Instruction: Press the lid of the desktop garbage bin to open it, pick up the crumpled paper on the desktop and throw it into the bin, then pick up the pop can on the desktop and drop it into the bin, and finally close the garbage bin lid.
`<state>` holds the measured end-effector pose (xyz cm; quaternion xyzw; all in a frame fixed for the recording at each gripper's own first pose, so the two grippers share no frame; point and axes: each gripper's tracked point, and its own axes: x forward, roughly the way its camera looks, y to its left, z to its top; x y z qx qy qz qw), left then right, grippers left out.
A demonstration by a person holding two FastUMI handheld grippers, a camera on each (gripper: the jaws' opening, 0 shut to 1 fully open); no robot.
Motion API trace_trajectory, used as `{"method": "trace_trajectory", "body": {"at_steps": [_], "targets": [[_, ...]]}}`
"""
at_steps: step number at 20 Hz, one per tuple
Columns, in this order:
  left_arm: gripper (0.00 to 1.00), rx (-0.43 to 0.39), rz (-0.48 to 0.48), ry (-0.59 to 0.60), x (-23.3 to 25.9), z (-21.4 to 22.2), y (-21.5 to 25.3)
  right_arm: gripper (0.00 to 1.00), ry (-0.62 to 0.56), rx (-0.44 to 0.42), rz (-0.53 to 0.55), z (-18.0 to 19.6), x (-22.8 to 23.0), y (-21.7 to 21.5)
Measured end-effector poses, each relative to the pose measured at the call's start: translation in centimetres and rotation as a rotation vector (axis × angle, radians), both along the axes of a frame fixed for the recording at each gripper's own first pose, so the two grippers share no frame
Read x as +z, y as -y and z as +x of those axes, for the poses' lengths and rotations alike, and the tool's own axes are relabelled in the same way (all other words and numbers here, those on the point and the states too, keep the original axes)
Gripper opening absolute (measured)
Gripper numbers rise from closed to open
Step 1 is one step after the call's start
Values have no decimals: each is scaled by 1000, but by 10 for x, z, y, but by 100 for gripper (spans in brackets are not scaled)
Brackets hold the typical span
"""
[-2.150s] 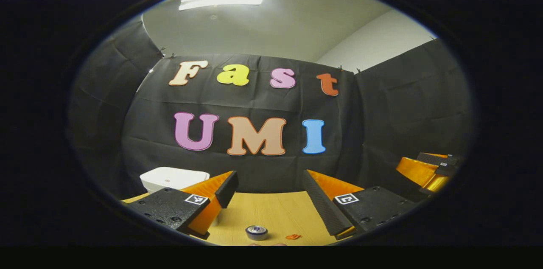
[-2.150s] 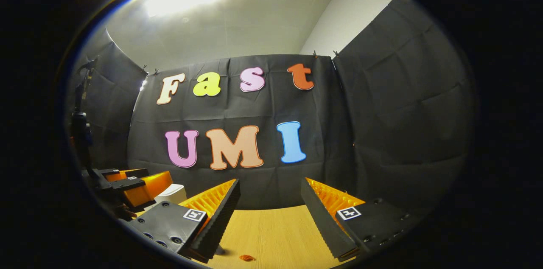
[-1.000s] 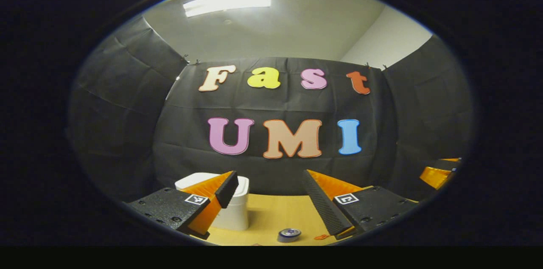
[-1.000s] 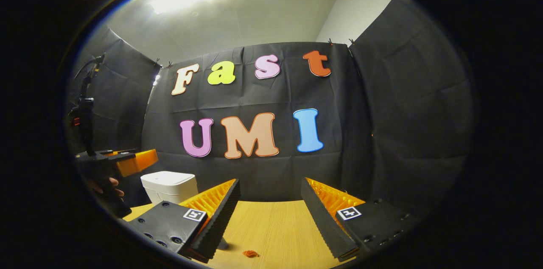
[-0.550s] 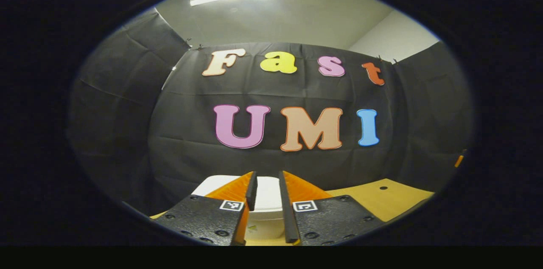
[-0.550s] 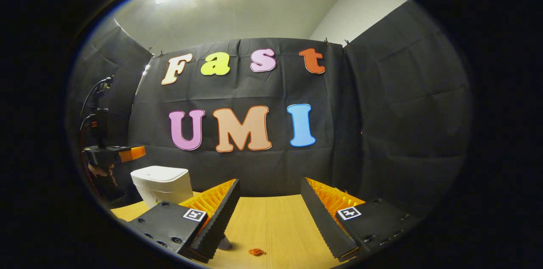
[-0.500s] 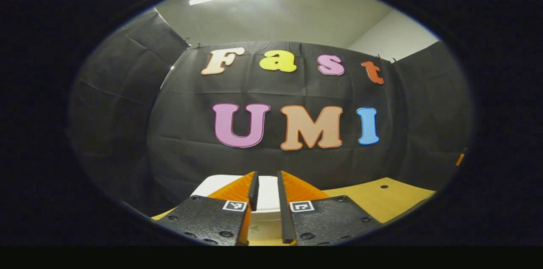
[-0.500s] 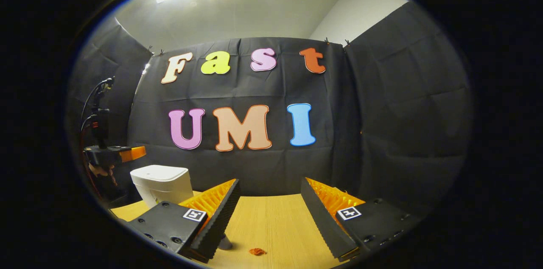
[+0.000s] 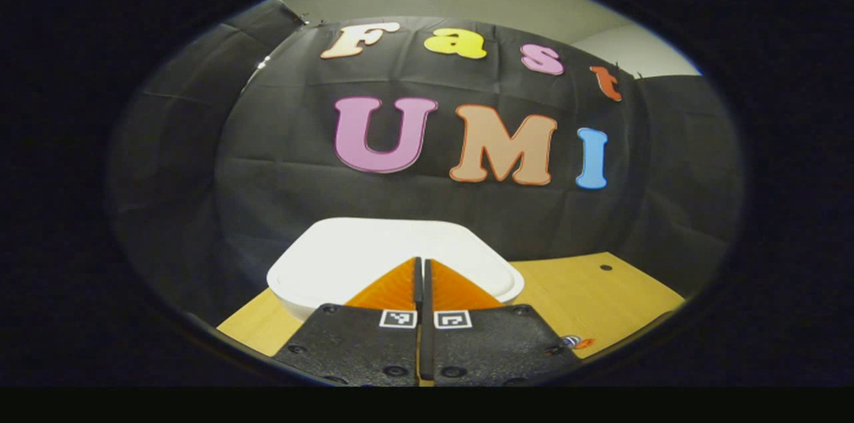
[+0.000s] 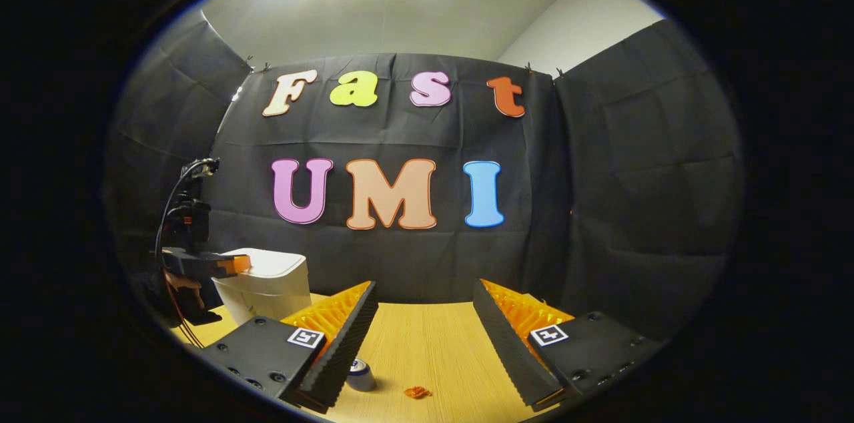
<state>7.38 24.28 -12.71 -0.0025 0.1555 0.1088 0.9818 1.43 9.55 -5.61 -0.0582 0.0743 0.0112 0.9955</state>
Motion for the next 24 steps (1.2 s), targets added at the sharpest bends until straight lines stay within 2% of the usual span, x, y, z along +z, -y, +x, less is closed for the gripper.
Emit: {"method": "trace_trajectory", "body": {"at_steps": [1,3,5,7,9,11,15,16,17,20,24], "targets": [[0,17,22,-20,-5,-5,1,96,-5,4,2,1,-2,-2],[0,16,115,56,17,-2,1,96,-24,17,17,4,-9,-9],[0,-10,122,114,37,-1,16,95,-12,17,27,2,-2,-6],[49,-59,101,190,64,6,38,97,4,23,29,2,4,-2],[98,-49,154,277,100,3,44,95,1,19,28,6,5,8],[94,-49,190,324,122,-3,56,95,13,19,47,7,14,17],[97,-72,169,351,136,-23,92,97,60,23,55,12,35,37],[99,-72,164,347,135,-29,101,95,70,27,59,13,39,42],[96,-74,157,336,132,-33,109,95,77,32,63,15,42,46],[96,-74,130,296,114,-53,138,93,87,46,80,17,47,60],[96,-41,37,218,76,-79,174,95,73,67,96,18,42,77]]}}
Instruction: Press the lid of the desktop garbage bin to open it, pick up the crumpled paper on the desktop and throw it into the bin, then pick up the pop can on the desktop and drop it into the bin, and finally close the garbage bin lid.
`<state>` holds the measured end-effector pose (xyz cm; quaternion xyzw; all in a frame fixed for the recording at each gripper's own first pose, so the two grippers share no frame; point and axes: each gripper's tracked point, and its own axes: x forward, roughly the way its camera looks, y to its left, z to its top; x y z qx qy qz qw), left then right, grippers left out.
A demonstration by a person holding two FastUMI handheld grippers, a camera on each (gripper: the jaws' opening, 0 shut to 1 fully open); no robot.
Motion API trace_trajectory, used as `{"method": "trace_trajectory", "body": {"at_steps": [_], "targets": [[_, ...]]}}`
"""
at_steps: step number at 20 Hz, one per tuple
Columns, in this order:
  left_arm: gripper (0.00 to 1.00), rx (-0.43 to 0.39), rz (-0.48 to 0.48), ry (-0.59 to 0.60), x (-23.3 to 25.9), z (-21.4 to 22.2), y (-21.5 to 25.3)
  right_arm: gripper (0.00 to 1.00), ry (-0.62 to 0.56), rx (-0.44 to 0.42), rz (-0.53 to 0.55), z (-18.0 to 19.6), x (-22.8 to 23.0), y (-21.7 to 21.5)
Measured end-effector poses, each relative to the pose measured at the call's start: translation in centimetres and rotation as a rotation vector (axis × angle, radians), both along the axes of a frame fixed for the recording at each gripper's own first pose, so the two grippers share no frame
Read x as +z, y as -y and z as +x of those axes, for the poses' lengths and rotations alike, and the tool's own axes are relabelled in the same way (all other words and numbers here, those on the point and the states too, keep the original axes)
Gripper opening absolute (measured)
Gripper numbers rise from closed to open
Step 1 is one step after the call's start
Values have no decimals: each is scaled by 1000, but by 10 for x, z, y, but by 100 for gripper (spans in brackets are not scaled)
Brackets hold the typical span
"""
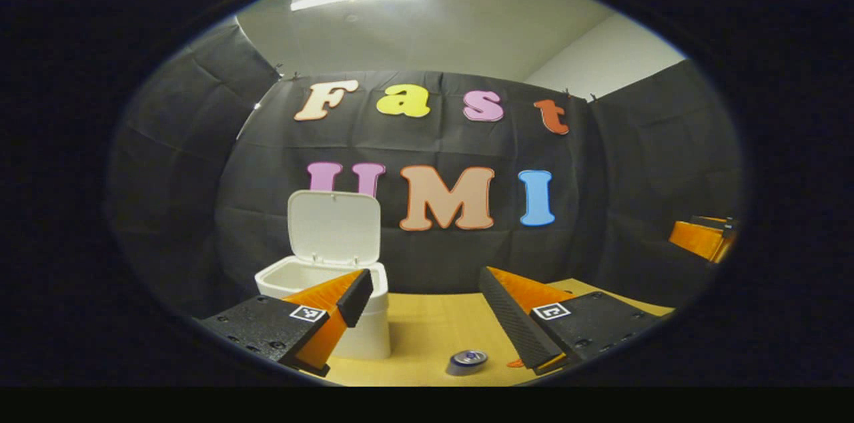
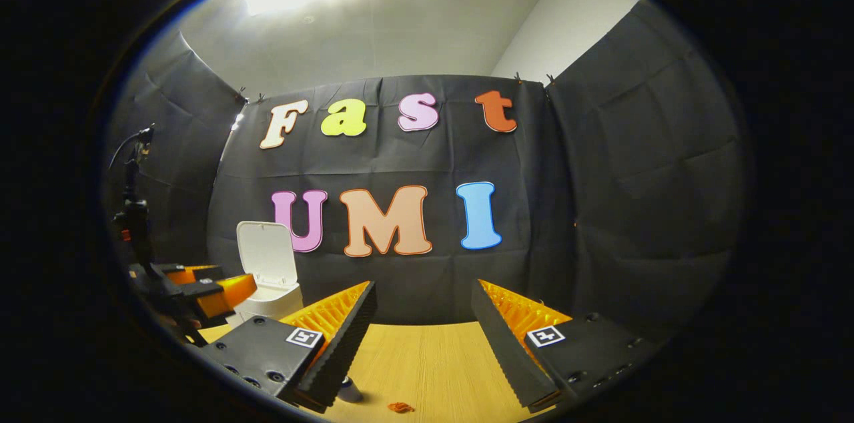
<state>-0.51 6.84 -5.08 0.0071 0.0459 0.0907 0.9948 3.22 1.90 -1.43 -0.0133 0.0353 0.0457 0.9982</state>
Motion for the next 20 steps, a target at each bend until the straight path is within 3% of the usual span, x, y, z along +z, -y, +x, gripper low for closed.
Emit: {"method": "trace_trajectory", "body": {"at_steps": [7,13,20], "targets": [[94,-46,9,-87,-31,-9,58,95,-19,23,-5,-5,-10,23],[94,-104,18,-30,-9,-2,84,95,-6,12,4,-6,-3,40],[93,-116,65,14,15,5,78,95,19,-2,30,-5,5,39]]}}
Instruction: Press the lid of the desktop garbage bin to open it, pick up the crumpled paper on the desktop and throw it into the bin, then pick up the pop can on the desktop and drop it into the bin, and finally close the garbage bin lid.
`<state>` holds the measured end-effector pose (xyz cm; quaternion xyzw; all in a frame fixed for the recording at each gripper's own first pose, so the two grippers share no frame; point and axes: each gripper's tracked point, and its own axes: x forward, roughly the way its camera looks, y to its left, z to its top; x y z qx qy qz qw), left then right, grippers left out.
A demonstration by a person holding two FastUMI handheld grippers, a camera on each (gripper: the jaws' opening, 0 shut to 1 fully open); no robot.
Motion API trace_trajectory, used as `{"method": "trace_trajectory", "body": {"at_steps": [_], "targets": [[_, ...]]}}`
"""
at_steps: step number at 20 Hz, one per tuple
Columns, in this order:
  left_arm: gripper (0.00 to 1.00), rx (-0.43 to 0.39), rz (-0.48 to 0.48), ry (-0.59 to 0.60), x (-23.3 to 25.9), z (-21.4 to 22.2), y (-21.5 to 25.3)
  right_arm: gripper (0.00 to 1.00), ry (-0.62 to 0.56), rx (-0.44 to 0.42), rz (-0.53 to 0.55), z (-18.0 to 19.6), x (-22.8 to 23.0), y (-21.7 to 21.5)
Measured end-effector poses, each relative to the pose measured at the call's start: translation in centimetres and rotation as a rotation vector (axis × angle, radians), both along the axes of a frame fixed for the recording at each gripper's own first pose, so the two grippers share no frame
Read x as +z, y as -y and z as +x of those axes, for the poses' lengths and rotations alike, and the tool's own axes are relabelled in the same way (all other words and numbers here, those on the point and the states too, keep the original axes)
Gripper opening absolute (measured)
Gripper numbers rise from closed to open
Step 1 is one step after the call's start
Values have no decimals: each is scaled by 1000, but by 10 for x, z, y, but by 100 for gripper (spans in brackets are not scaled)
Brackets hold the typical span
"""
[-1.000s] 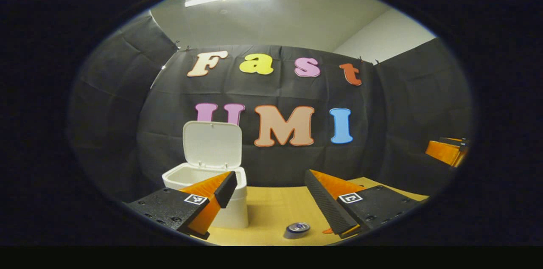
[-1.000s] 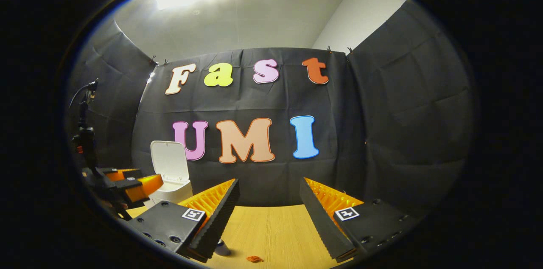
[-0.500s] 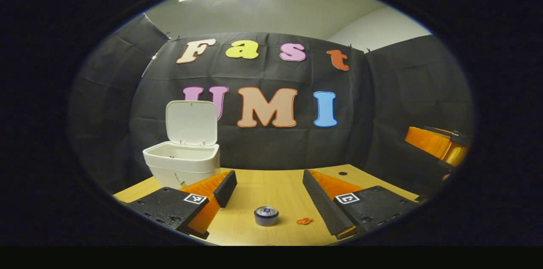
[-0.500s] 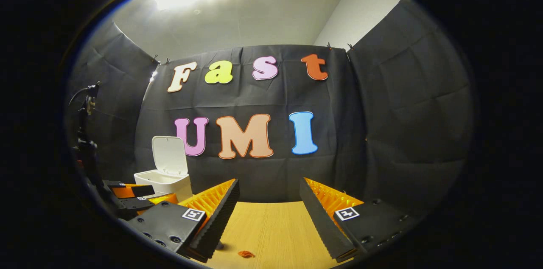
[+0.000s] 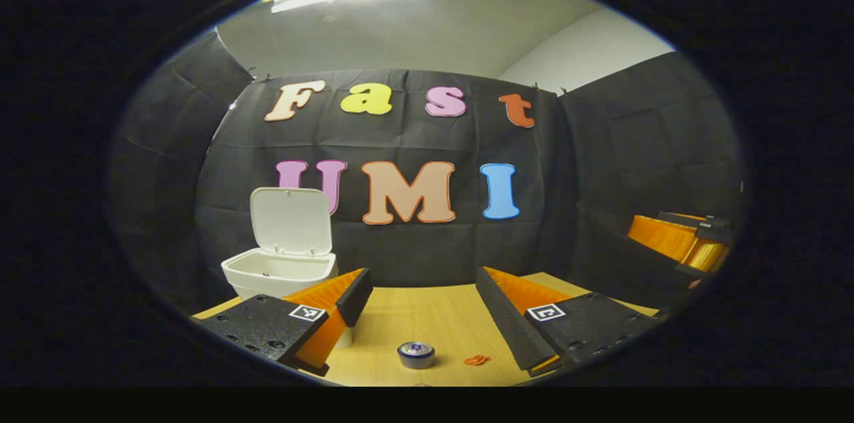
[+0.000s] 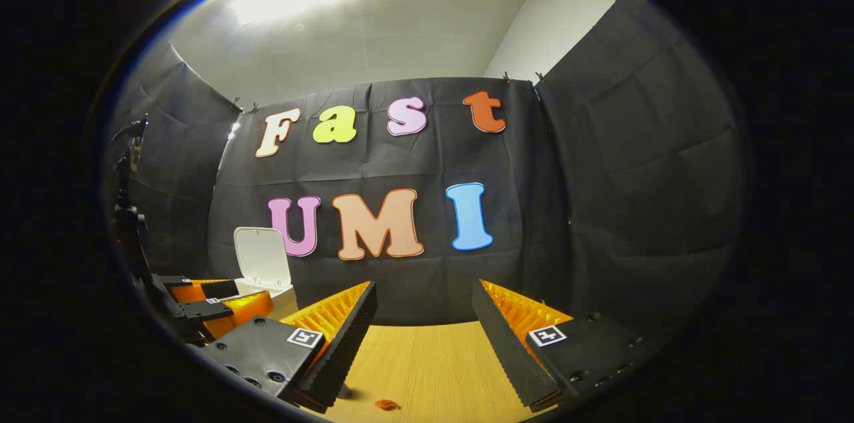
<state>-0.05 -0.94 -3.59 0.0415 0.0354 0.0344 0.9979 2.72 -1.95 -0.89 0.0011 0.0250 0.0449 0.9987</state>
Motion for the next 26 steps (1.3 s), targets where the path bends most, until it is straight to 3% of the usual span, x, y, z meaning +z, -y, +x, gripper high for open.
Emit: {"method": "trace_trajectory", "body": {"at_steps": [10,26], "targets": [[94,-7,9,8,4,0,-4,95,19,19,-17,-6,7,-15],[93,-53,-3,-3,-2,9,9,95,35,-43,-34,-16,14,-2]]}}
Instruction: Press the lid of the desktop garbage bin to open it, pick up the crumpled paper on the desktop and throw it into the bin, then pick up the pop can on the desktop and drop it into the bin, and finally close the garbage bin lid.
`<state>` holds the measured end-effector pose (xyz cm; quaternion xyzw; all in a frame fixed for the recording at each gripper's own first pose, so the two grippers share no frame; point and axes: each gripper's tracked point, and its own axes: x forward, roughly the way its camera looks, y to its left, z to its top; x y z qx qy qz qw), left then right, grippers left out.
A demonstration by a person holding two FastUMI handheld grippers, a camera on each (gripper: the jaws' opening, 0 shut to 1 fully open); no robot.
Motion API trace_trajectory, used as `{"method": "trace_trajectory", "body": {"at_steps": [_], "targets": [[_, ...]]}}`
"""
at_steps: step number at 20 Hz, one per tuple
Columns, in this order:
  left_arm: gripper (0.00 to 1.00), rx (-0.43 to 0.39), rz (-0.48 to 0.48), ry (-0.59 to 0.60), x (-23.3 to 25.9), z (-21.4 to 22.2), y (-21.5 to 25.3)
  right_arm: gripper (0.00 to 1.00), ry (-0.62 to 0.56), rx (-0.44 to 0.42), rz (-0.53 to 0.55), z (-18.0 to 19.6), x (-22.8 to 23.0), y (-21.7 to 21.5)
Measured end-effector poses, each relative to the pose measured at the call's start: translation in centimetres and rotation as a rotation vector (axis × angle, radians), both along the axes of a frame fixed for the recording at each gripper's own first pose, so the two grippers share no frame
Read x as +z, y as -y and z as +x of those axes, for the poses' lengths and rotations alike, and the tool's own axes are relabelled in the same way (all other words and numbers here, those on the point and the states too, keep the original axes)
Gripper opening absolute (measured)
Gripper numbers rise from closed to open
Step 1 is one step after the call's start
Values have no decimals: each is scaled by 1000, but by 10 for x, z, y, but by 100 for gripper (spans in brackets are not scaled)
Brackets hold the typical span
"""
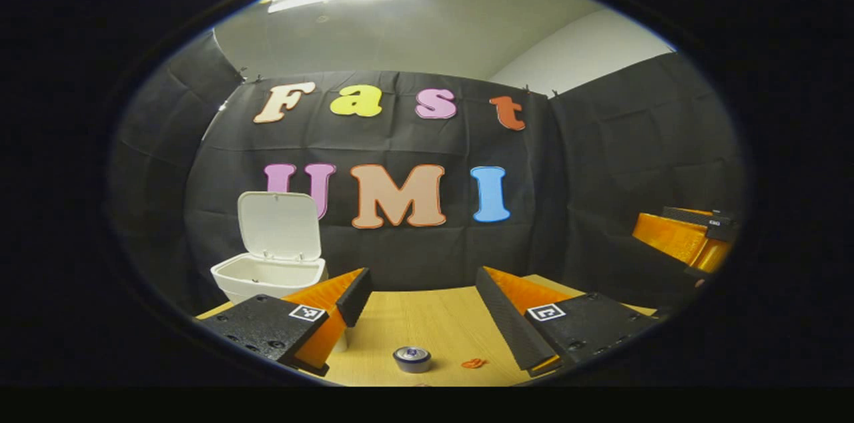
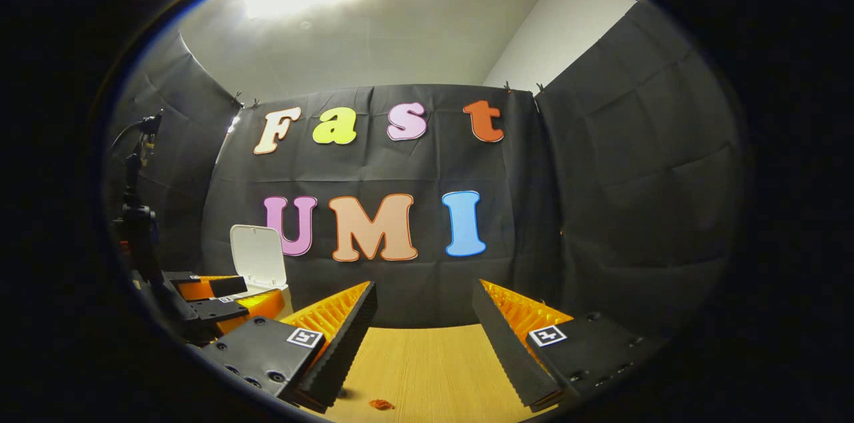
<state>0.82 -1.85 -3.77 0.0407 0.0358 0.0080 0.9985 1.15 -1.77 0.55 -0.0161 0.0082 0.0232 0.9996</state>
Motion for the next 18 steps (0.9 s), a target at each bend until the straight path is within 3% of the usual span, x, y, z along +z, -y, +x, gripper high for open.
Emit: {"method": "trace_trajectory", "body": {"at_steps": [10,18], "targets": [[93,-20,-2,5,5,4,8,95,9,-8,-13,-3,3,1],[94,-165,16,21,26,24,81,95,76,-64,26,-19,23,39]]}}
